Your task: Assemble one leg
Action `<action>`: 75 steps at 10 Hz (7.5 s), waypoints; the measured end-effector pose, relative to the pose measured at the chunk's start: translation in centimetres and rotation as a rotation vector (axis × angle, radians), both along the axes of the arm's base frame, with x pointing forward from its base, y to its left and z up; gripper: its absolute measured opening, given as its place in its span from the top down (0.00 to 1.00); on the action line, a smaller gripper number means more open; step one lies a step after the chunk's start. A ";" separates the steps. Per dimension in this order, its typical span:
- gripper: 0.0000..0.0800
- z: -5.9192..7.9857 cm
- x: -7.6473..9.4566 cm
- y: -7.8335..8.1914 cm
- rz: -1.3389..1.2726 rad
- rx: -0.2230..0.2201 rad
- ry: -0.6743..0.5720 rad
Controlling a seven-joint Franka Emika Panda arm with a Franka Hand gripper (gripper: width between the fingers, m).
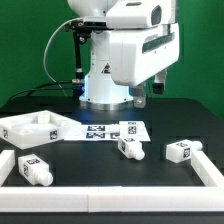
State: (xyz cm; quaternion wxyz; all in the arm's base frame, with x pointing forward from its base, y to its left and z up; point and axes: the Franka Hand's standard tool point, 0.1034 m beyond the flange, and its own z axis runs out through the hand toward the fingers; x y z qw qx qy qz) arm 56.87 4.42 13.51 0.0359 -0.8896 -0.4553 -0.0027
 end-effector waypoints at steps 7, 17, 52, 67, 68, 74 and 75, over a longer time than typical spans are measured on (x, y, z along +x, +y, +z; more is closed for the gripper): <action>0.19 -3.6 -4.5 -0.5 -0.192 -0.014 0.001; 0.19 -11.1 -10.6 -3.2 -0.508 -0.017 -0.018; 0.19 -7.6 -12.8 6.9 -0.695 -0.021 0.024; 0.19 -9.4 -9.1 8.9 -1.813 0.053 0.129; 0.19 -9.8 -9.1 8.7 -1.799 0.048 0.129; 0.22 -12.6 -10.2 10.3 -1.753 0.004 0.147; 0.22 -12.6 -10.2 10.3 -1.752 0.004 0.147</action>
Offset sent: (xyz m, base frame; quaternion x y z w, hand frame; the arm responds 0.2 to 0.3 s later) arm -0.0175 -0.0132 -0.0100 -0.0420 0.1174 -0.0835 0.9887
